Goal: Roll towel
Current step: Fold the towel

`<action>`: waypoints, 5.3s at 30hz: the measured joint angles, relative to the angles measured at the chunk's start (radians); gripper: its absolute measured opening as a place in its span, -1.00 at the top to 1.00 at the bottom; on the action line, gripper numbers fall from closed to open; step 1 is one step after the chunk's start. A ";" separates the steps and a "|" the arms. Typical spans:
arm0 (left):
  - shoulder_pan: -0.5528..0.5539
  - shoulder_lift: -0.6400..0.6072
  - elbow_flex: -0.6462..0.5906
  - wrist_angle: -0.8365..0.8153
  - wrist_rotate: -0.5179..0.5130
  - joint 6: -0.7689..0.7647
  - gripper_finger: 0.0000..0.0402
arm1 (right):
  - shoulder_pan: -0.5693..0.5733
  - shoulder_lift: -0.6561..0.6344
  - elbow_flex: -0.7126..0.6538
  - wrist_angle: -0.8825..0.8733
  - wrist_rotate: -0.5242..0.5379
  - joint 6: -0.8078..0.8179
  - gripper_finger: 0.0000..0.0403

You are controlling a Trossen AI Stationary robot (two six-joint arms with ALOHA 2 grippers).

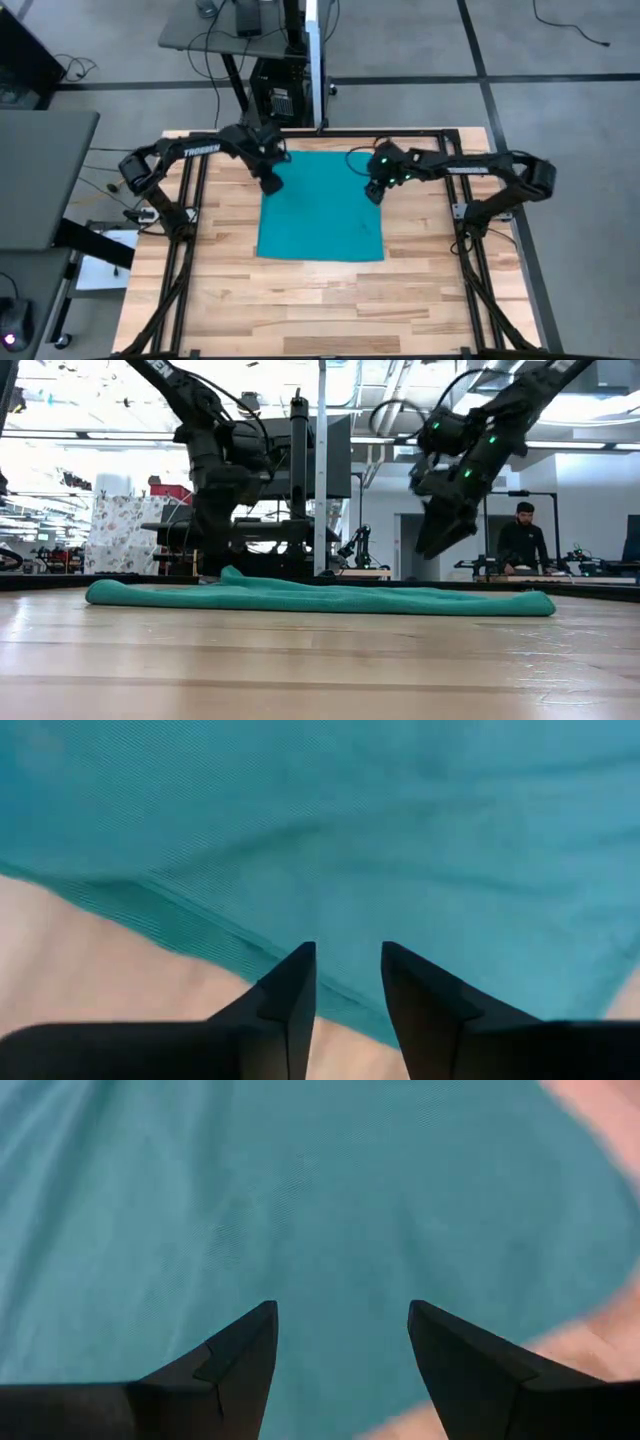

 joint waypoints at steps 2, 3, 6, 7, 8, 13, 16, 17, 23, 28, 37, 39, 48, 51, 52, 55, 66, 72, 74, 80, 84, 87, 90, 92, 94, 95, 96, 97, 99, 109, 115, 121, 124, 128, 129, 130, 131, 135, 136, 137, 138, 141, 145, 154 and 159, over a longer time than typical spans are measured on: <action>-0.062 -0.011 -0.054 0.049 -0.016 -0.045 0.53 | 0.009 0.051 0.005 0.018 -0.005 0.000 -0.09; -0.090 -0.012 -0.077 0.073 -0.028 -0.071 0.53 | 0.009 0.069 0.008 0.018 -0.007 0.000 -0.09; -0.152 -0.022 -0.132 0.167 -0.084 -0.131 0.54 | 0.005 0.113 0.008 0.008 -0.004 0.000 -0.09; -0.168 -0.023 -0.146 0.194 -0.103 -0.143 0.54 | 0.005 0.124 0.008 0.009 -0.003 -0.006 -0.09; -0.182 -0.022 -0.160 0.209 -0.120 -0.152 0.54 | 0.005 0.130 0.008 0.009 0.000 -0.017 -0.09; -0.223 -0.021 -0.224 0.164 -0.170 -0.221 0.54 | 0.005 0.138 0.010 -0.010 0.000 -0.056 -0.09; -0.240 -0.027 -0.272 0.157 -0.178 -0.269 0.54 | 0.001 0.138 0.011 -0.027 0.000 -0.059 -0.09; -0.246 -0.027 -0.289 0.157 -0.180 -0.287 0.54 | -0.002 0.138 0.011 -0.032 0.000 -0.065 -0.09; -0.274 -0.070 -0.331 0.109 -0.181 -0.367 0.54 | -0.007 0.136 0.011 -0.067 -0.004 -0.083 -0.09; -0.289 -0.153 -0.339 0.086 -0.182 -0.425 0.54 | -0.014 0.135 0.018 -0.079 -0.009 -0.082 -0.09; -0.227 -0.262 -0.265 0.180 -0.238 -0.395 0.54 | 0.009 0.073 0.156 -0.084 -0.007 -0.134 -0.09; -0.197 -0.256 -0.262 0.272 -0.242 -0.367 0.54 | 0.000 0.078 0.169 -0.056 -0.008 -0.163 -0.09; -0.052 -0.037 -0.261 0.449 -0.245 -0.224 0.54 | -0.094 0.218 0.171 -0.035 -0.004 -0.176 -0.09; -0.020 0.009 -0.258 0.427 -0.241 -0.180 0.54 | -0.093 0.259 0.172 -0.079 0.000 -0.200 -0.09; -0.010 0.014 -0.256 0.415 -0.245 -0.171 0.54 | -0.090 0.265 0.176 -0.097 -0.002 -0.207 -0.09; 0.017 0.006 -0.255 0.351 -0.276 -0.168 0.54 | -0.086 0.268 0.171 -0.145 -0.003 -0.215 -0.09; 0.048 -0.080 -0.236 0.308 -0.319 -0.185 0.54 | -0.100 0.196 0.188 -0.127 -0.008 -0.198 -0.09; 0.020 -0.156 -0.186 0.283 -0.229 -0.208 0.54 | -0.101 0.181 0.238 -0.119 -0.007 -0.198 -0.09; -0.008 -0.179 -0.185 0.296 -0.153 -0.237 0.54 | -0.112 0.183 0.242 -0.095 -0.007 -0.198 -0.09; -0.170 -0.184 -0.186 0.272 -0.093 -0.304 0.54 | -0.170 0.226 0.242 -0.102 -0.004 -0.115 -0.02; -0.298 -0.184 -0.216 0.286 -0.087 -0.317 0.54 | -0.181 0.226 0.242 -0.119 -0.004 -0.105 0.00; -0.369 -0.184 -0.256 0.336 -0.080 -0.341 0.54 | -0.181 0.226 0.242 -0.115 -0.005 -0.112 0.00; -0.407 -0.163 -0.298 0.436 -0.081 -0.391 0.54 | -0.175 0.236 0.243 -0.112 -0.007 -0.152 0.00; -0.427 -0.143 -0.325 0.479 -0.082 -0.443 0.54 | -0.172 0.245 0.241 -0.123 -0.007 -0.155 0.00; -0.448 -0.117 -0.336 0.525 -0.083 -0.481 0.54 | -0.174 0.266 0.240 -0.113 -0.008 -0.171 0.00; -0.463 -0.101 -0.340 0.533 -0.083 -0.489 0.54 | -0.177 0.275 0.240 -0.122 -0.008 -0.176 0.00; -0.481 -0.083 -0.346 0.533 -0.080 -0.497 0.54 | -0.181 0.287 0.240 -0.128 -0.008 -0.182 0.00; -0.500 -0.065 -0.348 0.533 -0.079 -0.501 0.54 | -0.187 0.296 0.240 -0.124 -0.009 -0.184 0.00; -0.537 -0.035 -0.344 0.546 -0.080 -0.505 0.54 | -0.209 0.304 0.241 -0.113 -0.012 -0.186 0.00; -0.557 -0.045 -0.306 0.507 -0.075 -0.545 0.54 | -0.256 0.214 0.261 -0.192 -0.057 -0.176 0.00; -0.464 -0.109 -0.277 0.430 -0.098 -0.535 0.54 | -0.162 0.142 0.261 -0.290 -0.112 -0.150 0.00; -0.313 -0.156 -0.272 0.423 -0.170 -0.479 0.54 | 0.036 0.125 0.203 -0.351 -0.212 0.030 0.00; -0.231 -0.157 -0.272 0.446 -0.171 -0.430 0.54 | 0.171 0.125 0.172 -0.356 -0.222 0.190 0.00; -0.148 -0.135 -0.272 0.471 -0.171 -0.312 0.54 | 0.345 0.125 0.150 -0.284 -0.185 0.439 0.00; -0.132 -0.126 -0.272 0.479 -0.171 -0.278 0.54 | 0.385 0.125 0.150 -0.269 -0.151 0.492 0.00; -0.117 -0.115 -0.273 0.479 -0.170 -0.243 0.54 | 0.423 0.125 0.150 -0.257 -0.110 0.541 0.00; -0.105 -0.099 -0.273 0.486 -0.170 -0.212 0.54 | 0.458 0.125 0.150 -0.254 -0.070 0.592 0.00; -0.074 -0.012 -0.282 0.554 -0.170 -0.133 0.54 | 0.570 0.142 0.150 -0.256 0.083 0.774 0.00; -0.068 0.012 -0.283 0.580 -0.169 -0.123 0.54 | 0.589 0.144 0.149 -0.261 0.104 0.813 0.00; -0.061 0.030 -0.282 0.606 -0.168 -0.118 0.54 | 0.608 0.152 0.148 -0.264 0.123 0.846 0.00; -0.055 0.047 -0.281 0.627 -0.165 -0.118 0.54 | 0.625 0.164 0.149 -0.256 0.134 0.880 0.00; -0.032 0.081 -0.276 0.660 -0.149 -0.123 0.54 | 0.677 0.200 0.151 -0.256 0.146 0.965 0.00; -0.006 0.087 -0.277 0.643 -0.145 -0.113 0.54 | 0.759 0.230 0.160 -0.237 0.154 1.082 0.00; 0.015 0.043 -0.281 0.598 -0.115 -0.124 0.54 | 0.816 0.239 0.212 -0.254 0.116 1.135 0.00; -0.020 -0.059 -0.275 0.476 -0.083 -0.144 0.54 | 0.739 0.218 0.287 -0.346 0.108 0.976 0.00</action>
